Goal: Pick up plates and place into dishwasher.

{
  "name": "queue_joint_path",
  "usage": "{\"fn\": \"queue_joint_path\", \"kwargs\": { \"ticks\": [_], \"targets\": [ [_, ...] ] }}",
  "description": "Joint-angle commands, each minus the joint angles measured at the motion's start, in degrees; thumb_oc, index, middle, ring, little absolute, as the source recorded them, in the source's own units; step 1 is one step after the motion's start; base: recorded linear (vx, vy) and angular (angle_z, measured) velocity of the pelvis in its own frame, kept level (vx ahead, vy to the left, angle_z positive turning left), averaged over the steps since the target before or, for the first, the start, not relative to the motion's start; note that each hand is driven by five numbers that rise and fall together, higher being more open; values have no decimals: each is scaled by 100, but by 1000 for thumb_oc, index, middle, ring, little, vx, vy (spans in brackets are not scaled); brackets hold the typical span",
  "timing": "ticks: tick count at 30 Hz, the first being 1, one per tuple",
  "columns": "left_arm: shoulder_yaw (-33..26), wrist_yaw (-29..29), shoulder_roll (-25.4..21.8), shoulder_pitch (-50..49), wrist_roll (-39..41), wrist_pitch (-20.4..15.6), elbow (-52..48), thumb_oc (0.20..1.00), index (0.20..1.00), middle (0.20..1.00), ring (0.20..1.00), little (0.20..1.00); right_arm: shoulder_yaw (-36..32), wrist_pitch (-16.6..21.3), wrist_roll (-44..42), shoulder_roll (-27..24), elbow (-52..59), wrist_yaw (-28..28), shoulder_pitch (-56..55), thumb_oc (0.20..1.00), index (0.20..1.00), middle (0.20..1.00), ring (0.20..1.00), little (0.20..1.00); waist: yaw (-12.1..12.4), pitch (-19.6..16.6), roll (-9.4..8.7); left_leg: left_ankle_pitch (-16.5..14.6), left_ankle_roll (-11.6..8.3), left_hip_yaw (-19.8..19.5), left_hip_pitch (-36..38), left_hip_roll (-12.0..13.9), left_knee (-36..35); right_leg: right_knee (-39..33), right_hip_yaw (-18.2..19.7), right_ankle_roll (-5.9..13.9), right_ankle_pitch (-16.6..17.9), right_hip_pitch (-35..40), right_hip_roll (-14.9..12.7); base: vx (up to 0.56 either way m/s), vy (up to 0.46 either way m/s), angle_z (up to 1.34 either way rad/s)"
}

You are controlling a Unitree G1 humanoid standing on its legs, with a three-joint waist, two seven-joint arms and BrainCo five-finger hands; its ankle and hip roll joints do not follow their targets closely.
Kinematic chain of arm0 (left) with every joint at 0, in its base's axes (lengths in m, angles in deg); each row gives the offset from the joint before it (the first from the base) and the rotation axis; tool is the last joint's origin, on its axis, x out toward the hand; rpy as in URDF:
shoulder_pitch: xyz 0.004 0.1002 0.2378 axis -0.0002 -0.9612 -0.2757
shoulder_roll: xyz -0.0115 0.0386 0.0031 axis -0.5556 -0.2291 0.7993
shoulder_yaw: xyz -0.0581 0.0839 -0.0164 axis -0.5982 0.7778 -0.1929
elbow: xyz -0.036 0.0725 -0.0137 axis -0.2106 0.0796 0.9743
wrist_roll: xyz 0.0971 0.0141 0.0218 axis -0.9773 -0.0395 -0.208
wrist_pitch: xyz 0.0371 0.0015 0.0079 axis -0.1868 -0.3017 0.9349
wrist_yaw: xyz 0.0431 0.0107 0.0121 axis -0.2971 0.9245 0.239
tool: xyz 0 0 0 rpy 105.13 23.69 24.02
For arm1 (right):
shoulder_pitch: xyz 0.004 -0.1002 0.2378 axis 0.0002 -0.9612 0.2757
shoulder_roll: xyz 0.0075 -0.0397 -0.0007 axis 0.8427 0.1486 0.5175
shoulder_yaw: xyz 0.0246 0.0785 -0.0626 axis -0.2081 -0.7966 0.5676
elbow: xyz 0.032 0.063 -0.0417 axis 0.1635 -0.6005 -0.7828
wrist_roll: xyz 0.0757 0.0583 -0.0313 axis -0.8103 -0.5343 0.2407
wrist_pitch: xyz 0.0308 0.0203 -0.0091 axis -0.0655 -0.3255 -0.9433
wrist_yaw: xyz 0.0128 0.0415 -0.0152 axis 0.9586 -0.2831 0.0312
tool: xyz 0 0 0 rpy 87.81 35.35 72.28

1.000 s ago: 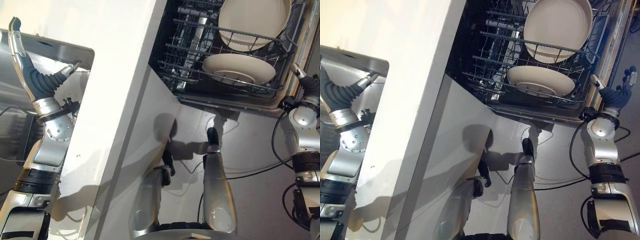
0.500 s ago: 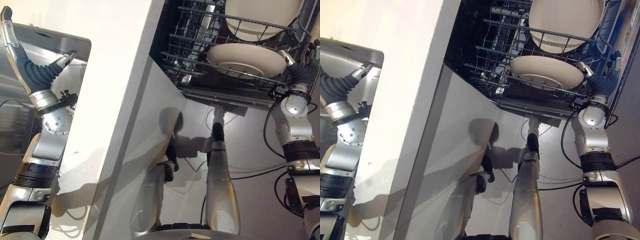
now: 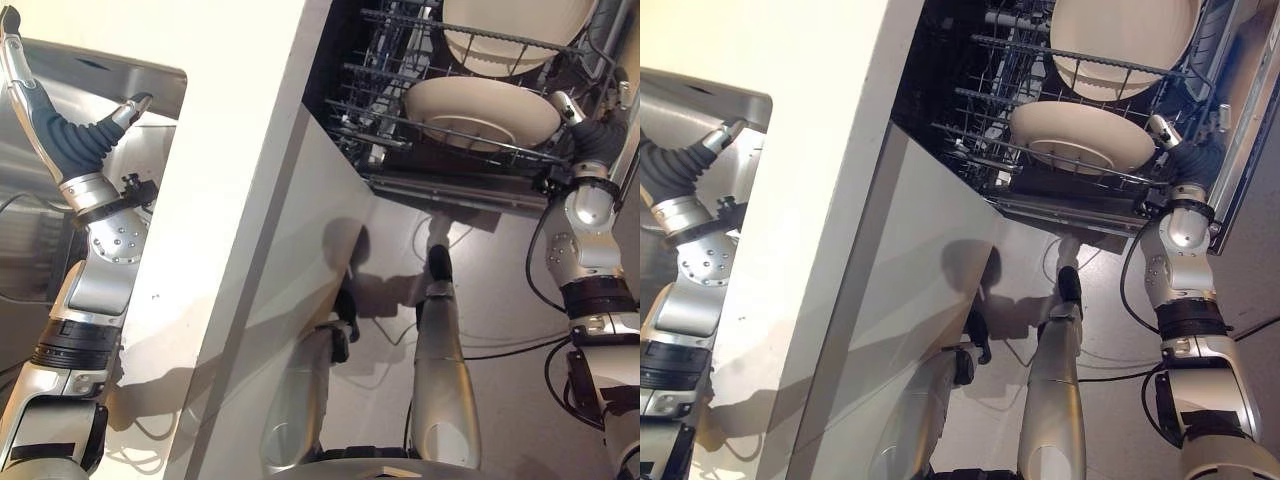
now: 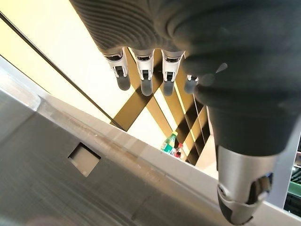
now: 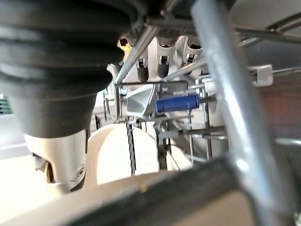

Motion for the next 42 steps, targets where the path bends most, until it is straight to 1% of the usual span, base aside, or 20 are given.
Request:
{"fn": "queue_joint_path", "kwargs": {
  "ticks": [1, 3, 6, 11, 14, 15, 17, 18, 19, 21, 23, 26, 27, 30, 31, 34, 37, 38, 39, 42],
  "targets": [
    [557, -143, 739, -200, 18, -129, -479, 1000, 1000, 1000, 1000, 1000, 855, 17, 169, 252, 519, 619, 1008, 1000, 1000, 1000, 1000, 1000, 135, 166, 511, 106, -178, -477, -373, 183, 321, -318, -287, -267, -407, 421, -103, 50, 106, 2],
    [598, -144, 792, -241, 41, -141, -459, 1000, 1000, 1000, 1000, 1000, 986, -71, 268, 365, 553, 619, 1113, 1000, 1000, 1000, 1000, 1000, 189, 166, 542, 49, -178, -480, -261, 141, 328, -320, -315, -260, -459, 556, -144, 93, 139, 5],
    [598, -134, 852, -345, 60, -170, -469, 1000, 1000, 1000, 1000, 1000, 1113, -169, 346, 431, 579, 596, 1245, 1000, 1000, 1000, 1000, 1000, 265, 166, 565, 47, -170, -488, -138, 72, 299, -362, -347, -250, -454, 709, -205, 78, 133, 8],
    [543, -64, 790, -414, 163, -167, -528, 1000, 1000, 1000, 1000, 1000, 1197, -291, 384, 491, 621, 564, 1430, 1000, 1000, 1000, 1000, 1000, 414, 166, 539, 88, -135, -517, -85, -36, 255, -416, -428, -224, -397, 818, -314, 27, 93, 13],
    [531, -20, 720, -409, 253, -157, -503, 1000, 1000, 1000, 1000, 1000, 1280, -274, 383, 542, 488, 572, 1580, 1000, 1000, 1000, 1000, 1000, 521, 166, 537, 81, -100, -533, -82, -92, 257, -408, -486, -193, -396, 869, -376, 40, 89, 14],
    [538, -9, 699, -421, 276, -158, -500, 1000, 1000, 1000, 1000, 1000, 1318, -265, 360, 555, 446, 542, 1625, 1000, 1000, 1000, 1000, 1000, 560, 166, 549, 29, -90, -550, -63, -108, 288, -365, -511, -181, -450, 902, -392, 28, 82, 22],
    [527, -1, 676, -422, 289, -167, -490, 1000, 1000, 1000, 1000, 1000, 1356, -222, 296, 596, 401, 512, 1695, 1000, 1000, 1000, 1000, 1000, 619, 162, 547, 88, -60, -558, -63, -156, 230, -399, -538, -164, -393, 911, -443, 25, 73, 24],
    [516, 10, 662, -450, 283, -172, -504, 1000, 1000, 1000, 1000, 1000, 1346, -202, 252, 607, 397, 526, 1698, 1000, 1000, 1000, 1000, 1000, 653, 163, 556, 35, -46, -578, -36, -172, 251, -363, -574, -153, -447, 950, -466, 24, 62, 16],
    [500, 9, 658, -464, 280, -174, -510, 1000, 1000, 1000, 1000, 1000, 1348, -180, 225, 619, 395, 548, 1705, 1000, 1000, 1000, 1000, 1000, 672, 147, 549, 85, -33, -576, -49, -194, 215, -402, -588, -146, -394, 947, -496, 23, 60, 13],
    [505, 13, 635, -480, 282, -207, -492, 1000, 1000, 1000, 1000, 1000, 1392, -134, 235, 684, 396, 545, 1721, 1000, 1000, 1000, 1000, 1000, 730, 122, 564, 33, 1, -587, -7, -232, 220, -363, -637, -123, -446, 991, -548, 21, 57, 18],
    [494, 29, 624, -495, 292, -238, -484, 1000, 1000, 1000, 1000, 1000, 1428, -100, 235, 733, 401, 560, 1746, 1000, 1000, 1000, 1000, 1000, 761, 98, 570, 63, 26, -581, 4, -285, 200, -383, -662, -110, -399, 1015, -597, 12, 47, 21],
    [487, 85, 602, -526, 333, -292, -483, 1000, 1000, 1000, 1000, 1000, 1488, -115, 222, 807, 420, 616, 1795, 1000, 1000, 1000, 1000, 1000, 803, 40, 600, -8, 57, -571, 115, -323, 196, -392, -698, -106, -427, 1140, -665, 26, 42, 15],
    [482, 114, 592, -534, 348, -326, -478, 1000, 1000, 1000, 1000, 1000, 1533, -141, 216, 831, 424, 636, 1833, 1000, 1000, 1000, 1000, 1000, 824, -3, 598, 30, 64, -569, 146, -348, 145, -462, -707, -110, -374, 1189, -692, 33, 29, 16],
    [489, 179, 578, -594, 393, -472, -466, 1000, 1000, 1000, 1000, 1000, 1638, -166, 125, 872, 434, 891, 1872, 1000, 1000, 1000, 1000, 1000, 864, -111, 612, -50, 84, -581, 327, -396, 115, -553, -762, -111, -387, 1406, -747, 16, 21, 18],
    [475, 208, 572, -611, 409, -505, -465, 1000, 1000, 1000, 1000, 1000, 1672, -155, 79, 883, 434, 994, 1874, 1000, 1000, 1000, 1000, 1000, 870, -149, 601, -23, 91, -581, 365, -412, 85, -625, -773, -112, -330, 1465, -762, 16, -3, 5],
    [482, 401, 524, -660, 498, -616, -464, 1000, 1000, 1000, 1000, 1000, 1770, -115, -242, 918, 414, 1476, 1796, 1000, 1000, 1000, 1000, 1000, 932, -352, 562, -142, 104, -623, 611, -441, 86, -785, -866, -119, -327, 1831, -815, 56, -37, 0],
    [511, 603, 520, -702, 551, -755, -410, 1000, 1000, 1000, 1000, 1000, 1843, -59, -623, 974, 435, 1912, 1696, 1000, 1000, 1000, 1000, 1000, 976, -572, 470, -132, 107, -641, 831, -440, -11, -1046, -957, -116, -230, 2198, -841, 37, -72, 5],
    [532, 671, 512, -709, 572, -792, -382, 1000, 1000, 1000, 1000, 1000, 1867, -24, -676, 1007, 448, 1962, 1615, 1000, 1000, 1000, 1000, 1000, 991, -662, 433, -175, 107, -653, 952, -420, -43, -1139, -1008, -105, -238, 2376, -832, 72, -135, 11],
    [544, 728, 517, -717, 588, -846, -350, 1000, 1000, 1000, 1000, 1000, 1885, 2, -656, 1044, 453, 1947, 1505, 1000, 1000, 1000, 1000, 1000, 1012, -783, 355, -134, 114, -657, 1035, -418, -119, -1267, -1041, -95, -168, 2512, -835, 70, -138, 15],
    [561, 926, 551, -764, 606, -940, -284, 1000, 1000, 1000, 1000, 1000, 1894, 98, -464, 1108, 416, 1752, 1197, 1000, 1000, 1000, 1000, 1000, 1038, -1006, 171, -129, 123, -698, 1292, -358, -253, -1497, -1137, -78, -121, 2880, -778, 69, -168, 20]
  ]
}}
